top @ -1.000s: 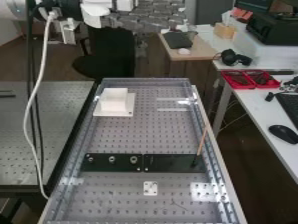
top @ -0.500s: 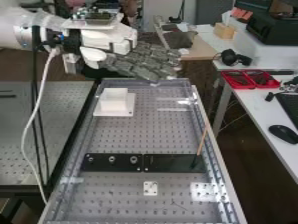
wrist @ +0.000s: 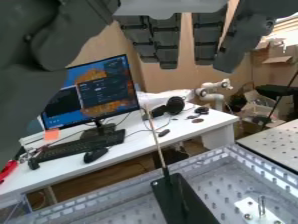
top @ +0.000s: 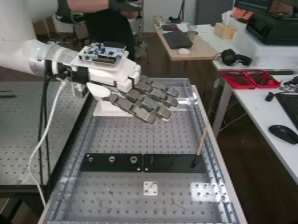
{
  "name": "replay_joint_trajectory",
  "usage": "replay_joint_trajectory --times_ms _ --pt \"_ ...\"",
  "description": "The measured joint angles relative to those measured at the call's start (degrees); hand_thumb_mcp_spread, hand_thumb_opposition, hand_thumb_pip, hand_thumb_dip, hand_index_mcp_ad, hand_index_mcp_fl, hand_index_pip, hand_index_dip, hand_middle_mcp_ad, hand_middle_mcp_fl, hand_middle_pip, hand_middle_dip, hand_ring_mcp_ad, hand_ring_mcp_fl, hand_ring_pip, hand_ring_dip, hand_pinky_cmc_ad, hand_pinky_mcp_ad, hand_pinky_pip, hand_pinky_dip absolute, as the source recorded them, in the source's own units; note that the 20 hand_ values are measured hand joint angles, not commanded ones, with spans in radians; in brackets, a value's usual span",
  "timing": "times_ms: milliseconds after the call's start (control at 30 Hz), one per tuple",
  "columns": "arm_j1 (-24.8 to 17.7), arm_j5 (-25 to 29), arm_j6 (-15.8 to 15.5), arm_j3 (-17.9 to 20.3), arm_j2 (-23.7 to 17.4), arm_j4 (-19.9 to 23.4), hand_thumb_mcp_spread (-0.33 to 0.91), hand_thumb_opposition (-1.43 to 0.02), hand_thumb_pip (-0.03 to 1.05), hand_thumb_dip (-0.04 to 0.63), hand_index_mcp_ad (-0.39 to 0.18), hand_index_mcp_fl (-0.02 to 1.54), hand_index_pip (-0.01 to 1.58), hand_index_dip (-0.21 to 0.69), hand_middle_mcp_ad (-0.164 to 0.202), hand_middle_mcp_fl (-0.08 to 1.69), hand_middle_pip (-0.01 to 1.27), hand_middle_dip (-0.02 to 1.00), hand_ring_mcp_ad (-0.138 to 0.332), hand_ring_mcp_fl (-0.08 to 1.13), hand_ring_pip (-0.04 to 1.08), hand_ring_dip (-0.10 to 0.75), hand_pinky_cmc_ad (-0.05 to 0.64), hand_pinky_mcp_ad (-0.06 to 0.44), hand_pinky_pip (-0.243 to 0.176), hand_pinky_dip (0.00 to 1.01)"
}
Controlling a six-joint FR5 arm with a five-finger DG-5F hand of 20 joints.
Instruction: Grab the drill bit and place it in the clear container
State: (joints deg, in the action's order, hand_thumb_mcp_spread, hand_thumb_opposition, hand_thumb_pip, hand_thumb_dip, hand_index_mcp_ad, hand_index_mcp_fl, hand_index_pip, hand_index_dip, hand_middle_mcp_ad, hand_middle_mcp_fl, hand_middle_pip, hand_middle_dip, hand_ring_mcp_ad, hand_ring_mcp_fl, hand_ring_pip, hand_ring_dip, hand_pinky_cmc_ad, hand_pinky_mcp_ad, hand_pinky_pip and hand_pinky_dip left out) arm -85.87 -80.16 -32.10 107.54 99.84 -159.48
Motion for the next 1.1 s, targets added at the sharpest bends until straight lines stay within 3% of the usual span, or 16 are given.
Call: replay_joint_trajectory --times_ms 367,567,933,1100 --pt "2.93 -2.64 11.11 2.87 7.02 10.08 0.15 -0.78 0.31 0.016 0.138 0.09 0.10 0.140 0.157 0.05 0.17 0.03 0.262 0.03 0.11 0.000 0.332 0.216 -0.075 0.28" --pt "4.52 -3.43 15.38 3.46 11.10 14.99 0.17 -0.76 0.35 0.016 0.119 0.14 0.10 0.164 0.154 0.05 0.17 0.03 0.264 0.02 0.11 0.000 0.332 0.215 -0.077 0.28" --pt "6.84 -3.65 16.46 1.35 17.01 19.29 0.26 -0.75 0.49 0.021 0.063 0.29 0.10 0.164 0.155 0.05 0.16 0.03 0.262 0.00 0.10 0.000 0.295 0.197 -0.077 0.29" --pt "8.01 -4.76 17.25 -0.20 18.74 20.09 0.32 -0.75 0.57 0.070 0.052 0.36 0.10 0.154 0.152 0.10 0.15 0.02 0.264 0.00 0.10 0.000 0.295 0.201 -0.077 0.29"
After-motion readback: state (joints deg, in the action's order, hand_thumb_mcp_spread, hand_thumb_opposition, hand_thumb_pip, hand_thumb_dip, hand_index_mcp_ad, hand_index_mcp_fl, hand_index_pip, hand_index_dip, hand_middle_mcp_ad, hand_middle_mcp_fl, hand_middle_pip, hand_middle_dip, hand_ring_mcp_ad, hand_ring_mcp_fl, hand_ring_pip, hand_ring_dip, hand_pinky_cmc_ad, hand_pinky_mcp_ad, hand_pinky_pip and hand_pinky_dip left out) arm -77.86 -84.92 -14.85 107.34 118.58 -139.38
